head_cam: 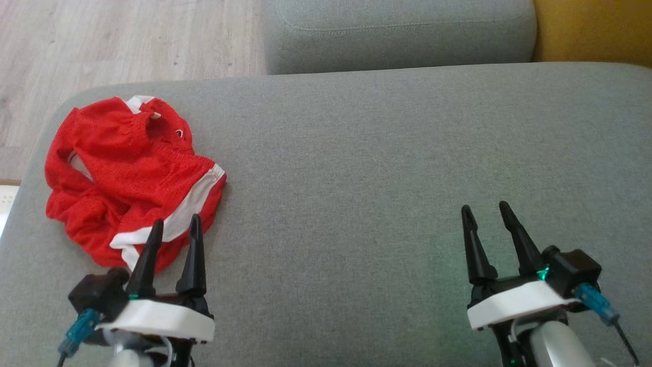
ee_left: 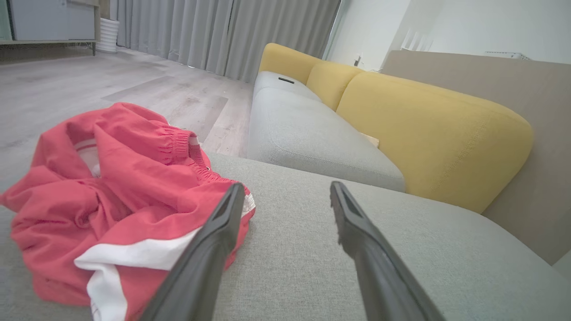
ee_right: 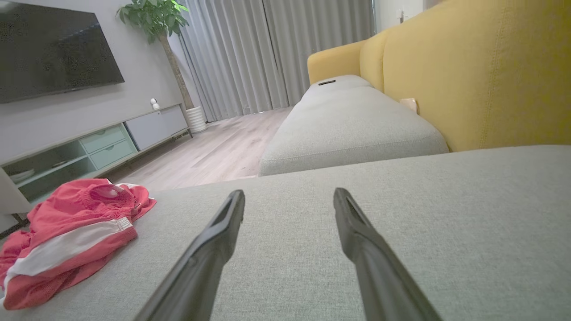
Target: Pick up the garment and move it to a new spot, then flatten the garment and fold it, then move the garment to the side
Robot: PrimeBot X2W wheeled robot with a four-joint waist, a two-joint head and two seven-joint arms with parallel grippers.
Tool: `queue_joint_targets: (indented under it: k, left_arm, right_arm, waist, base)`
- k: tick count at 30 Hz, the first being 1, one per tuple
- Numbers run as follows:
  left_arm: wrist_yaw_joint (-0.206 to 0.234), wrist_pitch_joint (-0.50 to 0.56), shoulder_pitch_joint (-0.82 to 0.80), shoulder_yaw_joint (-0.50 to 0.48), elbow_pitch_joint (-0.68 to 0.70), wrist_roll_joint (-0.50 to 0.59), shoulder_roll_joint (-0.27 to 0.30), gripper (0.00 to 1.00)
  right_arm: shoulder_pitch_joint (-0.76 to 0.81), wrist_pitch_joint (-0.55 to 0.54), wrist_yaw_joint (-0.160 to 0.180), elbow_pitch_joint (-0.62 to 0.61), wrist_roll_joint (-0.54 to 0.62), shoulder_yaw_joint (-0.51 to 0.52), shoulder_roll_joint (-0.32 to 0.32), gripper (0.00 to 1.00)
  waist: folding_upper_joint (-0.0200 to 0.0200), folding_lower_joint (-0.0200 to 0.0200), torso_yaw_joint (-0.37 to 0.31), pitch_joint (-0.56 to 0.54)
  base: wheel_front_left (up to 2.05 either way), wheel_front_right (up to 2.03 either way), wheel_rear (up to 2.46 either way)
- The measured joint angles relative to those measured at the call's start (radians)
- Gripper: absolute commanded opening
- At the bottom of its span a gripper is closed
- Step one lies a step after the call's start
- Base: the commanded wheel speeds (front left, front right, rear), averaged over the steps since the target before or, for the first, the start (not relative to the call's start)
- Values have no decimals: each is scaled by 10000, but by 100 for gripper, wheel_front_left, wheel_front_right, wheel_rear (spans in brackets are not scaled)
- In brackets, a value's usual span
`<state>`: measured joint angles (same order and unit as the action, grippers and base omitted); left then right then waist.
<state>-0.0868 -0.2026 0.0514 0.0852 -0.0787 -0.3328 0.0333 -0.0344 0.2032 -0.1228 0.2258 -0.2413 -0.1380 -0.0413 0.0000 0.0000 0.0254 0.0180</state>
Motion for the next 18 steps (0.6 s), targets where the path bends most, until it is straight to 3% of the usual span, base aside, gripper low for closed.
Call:
queue_joint_targets:
  k: [18]
  left_arm:
    - [430, -470, -189, -17, -40, 1820, 23, 100]
  right_arm:
    - [-9, 476, -2, -25, 2054, -163, -10, 100]
  waist:
    - [0, 0, 123, 24]
  base:
    - [0, 0, 0]
